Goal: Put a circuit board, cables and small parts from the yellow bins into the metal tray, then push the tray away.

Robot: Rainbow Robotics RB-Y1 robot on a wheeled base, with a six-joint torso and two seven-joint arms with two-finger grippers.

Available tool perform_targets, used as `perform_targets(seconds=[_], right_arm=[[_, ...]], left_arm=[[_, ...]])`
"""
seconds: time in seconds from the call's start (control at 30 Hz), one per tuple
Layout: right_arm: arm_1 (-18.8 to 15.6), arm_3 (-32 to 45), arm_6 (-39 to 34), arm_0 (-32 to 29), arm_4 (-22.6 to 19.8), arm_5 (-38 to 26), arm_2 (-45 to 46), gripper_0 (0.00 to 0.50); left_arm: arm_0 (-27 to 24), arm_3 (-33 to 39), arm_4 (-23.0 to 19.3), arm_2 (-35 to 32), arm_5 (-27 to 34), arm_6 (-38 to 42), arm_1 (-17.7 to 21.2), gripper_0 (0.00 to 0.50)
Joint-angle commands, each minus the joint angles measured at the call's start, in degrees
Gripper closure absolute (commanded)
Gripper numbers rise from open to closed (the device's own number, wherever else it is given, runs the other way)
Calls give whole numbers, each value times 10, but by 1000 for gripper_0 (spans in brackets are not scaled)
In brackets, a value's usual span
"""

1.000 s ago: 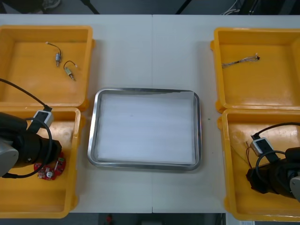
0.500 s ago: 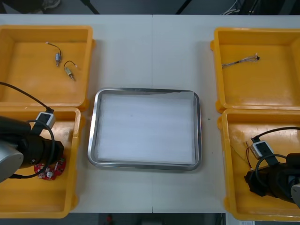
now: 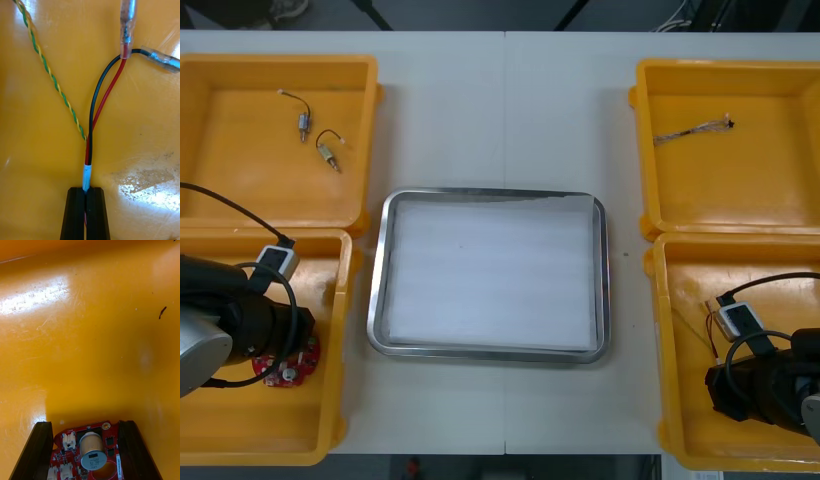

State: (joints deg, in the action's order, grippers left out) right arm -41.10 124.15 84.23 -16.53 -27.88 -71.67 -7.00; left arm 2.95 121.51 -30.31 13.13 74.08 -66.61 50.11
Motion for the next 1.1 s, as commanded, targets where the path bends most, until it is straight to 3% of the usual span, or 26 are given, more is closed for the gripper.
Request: perform_targets(seconds=[0.03, 0.07, 0.1, 0.47, 0.77, 1.1], right_arm=[[-18, 22, 14, -11, -17, -3, 20, 500], [-19, 33, 16, -10, -29, -14, 37, 500], [-19, 38, 17, -10, -35, -22, 44, 500], [-21, 172, 25, 26, -146, -213, 200, 500], [-28, 200, 28, 100, -245, -371, 295, 500], [-72, 219, 24, 163, -271, -383, 310, 500]], left_arm=[[20, 4, 7, 10, -1, 54, -3, 230], [20, 4, 8, 9, 0, 54, -2, 424], [20, 4, 8, 10, 0, 54, -2, 500], [19, 3, 9, 9, 0, 55, -2, 500], [14, 16, 3, -6, 30, 51, 0, 500], [0, 66, -56, -89, 128, 33, 0, 500]])
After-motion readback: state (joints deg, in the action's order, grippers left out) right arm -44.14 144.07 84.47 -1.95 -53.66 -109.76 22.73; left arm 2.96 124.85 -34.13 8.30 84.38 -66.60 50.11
